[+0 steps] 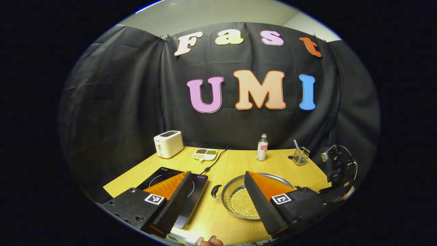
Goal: First push the handle of the pot to place it horizontally, then grasp the pot with both hands and set it on the induction cooktop.
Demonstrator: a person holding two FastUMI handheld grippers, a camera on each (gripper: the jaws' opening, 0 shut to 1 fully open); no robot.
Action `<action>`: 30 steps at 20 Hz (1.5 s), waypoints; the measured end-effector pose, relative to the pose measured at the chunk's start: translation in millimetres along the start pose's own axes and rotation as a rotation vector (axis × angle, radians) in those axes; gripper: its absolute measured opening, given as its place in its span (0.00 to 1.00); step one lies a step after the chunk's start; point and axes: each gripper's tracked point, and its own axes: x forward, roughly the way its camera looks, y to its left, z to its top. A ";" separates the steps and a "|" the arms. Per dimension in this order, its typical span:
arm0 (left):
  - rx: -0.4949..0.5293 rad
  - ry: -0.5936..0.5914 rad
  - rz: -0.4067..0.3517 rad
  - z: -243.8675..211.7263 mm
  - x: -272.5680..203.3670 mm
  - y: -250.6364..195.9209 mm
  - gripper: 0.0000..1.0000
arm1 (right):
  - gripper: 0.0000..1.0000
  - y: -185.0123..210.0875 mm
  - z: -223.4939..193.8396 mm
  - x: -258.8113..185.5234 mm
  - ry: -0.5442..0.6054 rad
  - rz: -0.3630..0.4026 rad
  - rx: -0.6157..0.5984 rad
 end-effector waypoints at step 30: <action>0.003 0.343 -0.373 -122.1 155.0 -10.7 0.99 | 1.00 -28.7 51.2 3.7 -0.046 -0.288 0.332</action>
